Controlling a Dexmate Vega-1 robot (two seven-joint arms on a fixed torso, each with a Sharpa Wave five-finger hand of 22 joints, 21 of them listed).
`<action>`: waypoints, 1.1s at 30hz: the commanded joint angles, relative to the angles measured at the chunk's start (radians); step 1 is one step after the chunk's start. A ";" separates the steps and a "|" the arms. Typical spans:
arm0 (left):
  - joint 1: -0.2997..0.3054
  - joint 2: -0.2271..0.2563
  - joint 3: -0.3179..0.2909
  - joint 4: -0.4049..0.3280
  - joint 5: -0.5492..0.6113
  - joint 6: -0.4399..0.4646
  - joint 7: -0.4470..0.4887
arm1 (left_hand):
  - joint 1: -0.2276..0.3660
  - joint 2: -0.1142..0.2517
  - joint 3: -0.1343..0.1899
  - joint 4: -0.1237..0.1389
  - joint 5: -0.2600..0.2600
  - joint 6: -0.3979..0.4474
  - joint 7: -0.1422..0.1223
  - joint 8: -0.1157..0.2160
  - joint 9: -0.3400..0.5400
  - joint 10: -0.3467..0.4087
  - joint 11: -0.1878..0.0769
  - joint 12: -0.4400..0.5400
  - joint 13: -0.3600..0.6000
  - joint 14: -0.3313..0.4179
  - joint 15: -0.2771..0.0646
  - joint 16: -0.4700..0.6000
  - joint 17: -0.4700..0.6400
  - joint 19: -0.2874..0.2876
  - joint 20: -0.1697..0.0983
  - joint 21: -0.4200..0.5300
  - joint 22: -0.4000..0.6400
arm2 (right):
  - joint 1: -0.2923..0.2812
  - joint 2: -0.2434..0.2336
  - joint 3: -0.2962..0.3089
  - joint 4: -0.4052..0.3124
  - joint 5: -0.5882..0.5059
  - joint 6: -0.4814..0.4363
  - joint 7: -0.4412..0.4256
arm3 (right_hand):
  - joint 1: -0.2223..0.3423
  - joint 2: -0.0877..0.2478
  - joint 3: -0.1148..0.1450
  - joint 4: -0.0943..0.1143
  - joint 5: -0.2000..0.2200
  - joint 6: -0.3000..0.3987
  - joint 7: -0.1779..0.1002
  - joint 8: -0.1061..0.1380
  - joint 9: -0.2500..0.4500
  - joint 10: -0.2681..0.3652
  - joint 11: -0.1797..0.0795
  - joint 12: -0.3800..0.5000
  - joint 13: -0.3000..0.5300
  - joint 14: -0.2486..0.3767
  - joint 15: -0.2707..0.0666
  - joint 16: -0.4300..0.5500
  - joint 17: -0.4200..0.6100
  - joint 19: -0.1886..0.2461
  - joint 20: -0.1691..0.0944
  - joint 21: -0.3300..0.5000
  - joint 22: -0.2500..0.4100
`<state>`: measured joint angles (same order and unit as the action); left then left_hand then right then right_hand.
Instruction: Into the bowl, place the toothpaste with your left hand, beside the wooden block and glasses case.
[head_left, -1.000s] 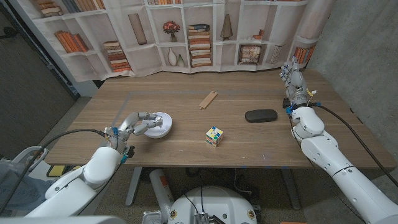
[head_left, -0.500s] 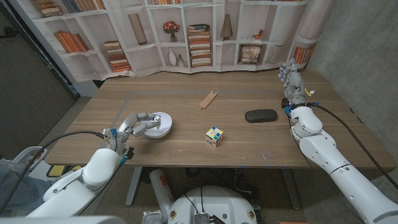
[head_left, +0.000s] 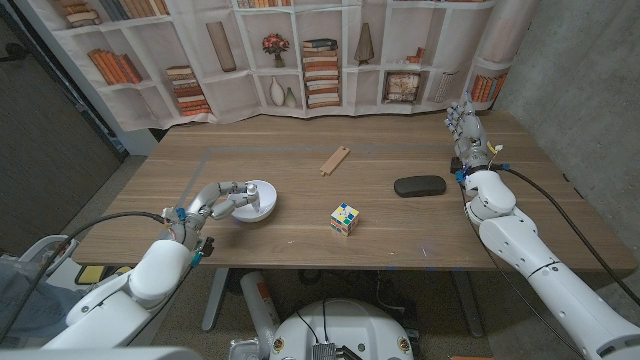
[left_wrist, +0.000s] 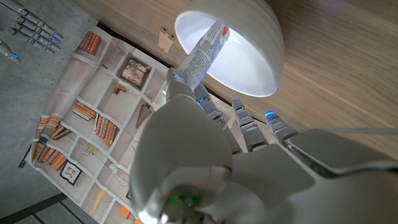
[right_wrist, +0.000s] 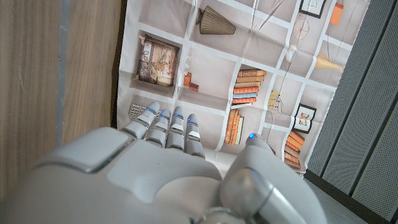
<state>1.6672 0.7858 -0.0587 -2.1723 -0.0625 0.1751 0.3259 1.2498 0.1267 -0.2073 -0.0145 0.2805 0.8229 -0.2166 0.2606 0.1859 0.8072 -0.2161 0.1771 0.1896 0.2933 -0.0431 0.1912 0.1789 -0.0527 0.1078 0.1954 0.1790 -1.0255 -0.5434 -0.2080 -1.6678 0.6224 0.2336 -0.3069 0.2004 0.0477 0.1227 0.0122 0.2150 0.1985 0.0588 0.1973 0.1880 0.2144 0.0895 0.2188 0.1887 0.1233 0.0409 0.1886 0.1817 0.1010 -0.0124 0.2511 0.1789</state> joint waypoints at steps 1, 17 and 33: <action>0.000 0.011 -0.008 0.016 -0.015 -0.020 -0.024 | -0.021 -0.004 -0.007 0.015 0.004 -0.028 -0.002 -0.019 0.001 -0.027 0.001 -0.001 0.003 -0.016 -0.083 -0.006 0.006 -0.008 0.006 0.001 0.005 | 0.004 0.006 -0.007 0.003 -0.006 -0.001 -0.013 | 0.005 0.002 -0.003 -0.002 0.003 0.005 -0.001 0.000 0.002 0.007 -0.001 0.000 0.001 0.010 0.003 0.000 0.001 0.010 -0.001 0.000 0.005; 0.000 0.011 -0.018 0.063 -0.055 -0.096 -0.065 | -0.194 -0.049 -0.092 0.109 0.035 -0.185 0.018 -0.074 0.003 -0.184 0.004 0.002 0.007 -0.073 -0.030 -0.001 0.010 -0.054 0.033 -0.001 0.005 | 0.017 0.007 -0.020 0.004 -0.016 -0.015 -0.017 | 0.005 0.002 -0.004 -0.003 0.003 0.004 -0.003 0.000 0.002 0.009 0.000 0.000 0.001 0.012 0.005 0.001 0.001 0.012 0.000 -0.004 0.005; -0.001 0.009 -0.028 0.056 -0.066 -0.113 -0.068 | -0.233 -0.050 -0.105 0.130 0.044 -0.222 0.031 -0.077 0.004 -0.220 0.005 0.002 0.008 -0.089 -0.018 -0.002 0.010 -0.066 0.040 -0.001 0.006 | 0.005 -0.002 -0.013 -0.013 -0.029 -0.023 -0.038 | 0.005 0.003 -0.005 -0.004 0.003 0.007 -0.006 0.001 0.002 0.011 -0.001 0.001 0.001 0.013 0.005 0.001 0.001 0.013 0.002 -0.008 0.005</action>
<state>1.6650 0.7959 -0.0797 -2.1098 -0.1232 0.0753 0.2585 1.0269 0.0763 -0.3092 0.1096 0.3185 0.6052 -0.1877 0.1846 0.1887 0.5904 -0.2126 0.1771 0.1935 0.2100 -0.0410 0.1912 0.1839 -0.1153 0.1449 0.1954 0.1789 -1.0112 -0.5379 -0.2248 -1.6654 0.6045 0.2187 -0.3291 0.2005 0.0477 0.1201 0.0096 0.2150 0.1984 0.0589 0.1973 0.1880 0.2143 0.0895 0.2188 0.1884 0.1289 0.0464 0.1887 0.1817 0.1064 -0.0069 0.2451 0.1790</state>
